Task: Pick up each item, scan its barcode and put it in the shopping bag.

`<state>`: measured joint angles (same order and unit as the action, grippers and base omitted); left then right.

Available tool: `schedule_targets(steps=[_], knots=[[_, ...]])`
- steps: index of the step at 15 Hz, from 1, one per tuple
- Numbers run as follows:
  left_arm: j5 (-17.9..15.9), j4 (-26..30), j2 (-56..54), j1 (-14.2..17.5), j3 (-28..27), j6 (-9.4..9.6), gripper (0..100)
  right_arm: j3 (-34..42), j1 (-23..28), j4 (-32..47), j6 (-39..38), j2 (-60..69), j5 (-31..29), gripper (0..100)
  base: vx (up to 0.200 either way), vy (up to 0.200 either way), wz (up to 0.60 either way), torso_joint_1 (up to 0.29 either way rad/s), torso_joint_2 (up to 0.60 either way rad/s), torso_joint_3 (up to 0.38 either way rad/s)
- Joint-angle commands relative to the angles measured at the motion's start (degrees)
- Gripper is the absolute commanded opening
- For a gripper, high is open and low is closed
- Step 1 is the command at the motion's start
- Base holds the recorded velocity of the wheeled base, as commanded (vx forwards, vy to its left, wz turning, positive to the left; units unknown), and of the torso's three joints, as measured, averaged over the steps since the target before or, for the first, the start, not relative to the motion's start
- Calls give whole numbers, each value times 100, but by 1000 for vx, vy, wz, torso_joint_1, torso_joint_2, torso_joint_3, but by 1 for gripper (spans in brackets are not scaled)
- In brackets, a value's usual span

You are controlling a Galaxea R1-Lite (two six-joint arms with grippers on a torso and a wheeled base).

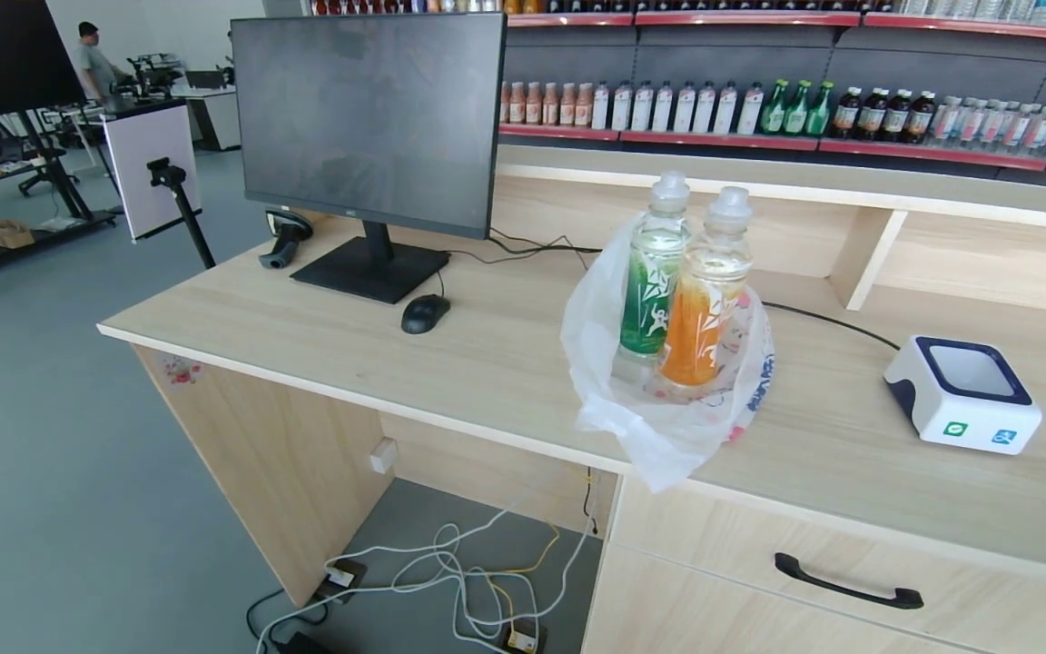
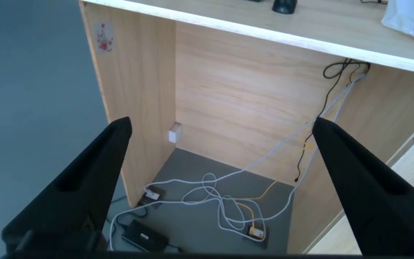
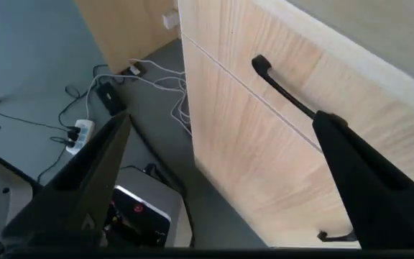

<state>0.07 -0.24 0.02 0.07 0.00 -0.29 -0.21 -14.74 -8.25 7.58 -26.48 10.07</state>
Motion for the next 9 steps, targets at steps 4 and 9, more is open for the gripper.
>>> schedule_targets(steps=[4,9], knots=[[1,-2,6,1,0,-6,100,21,1773,799,-486,2261,-532,100,0,0,0,0,0,0],[1,-2,-2,1,0,-6,100,21,1544,817,-539,2621,-858,100,0,0,0,0,0,0]])
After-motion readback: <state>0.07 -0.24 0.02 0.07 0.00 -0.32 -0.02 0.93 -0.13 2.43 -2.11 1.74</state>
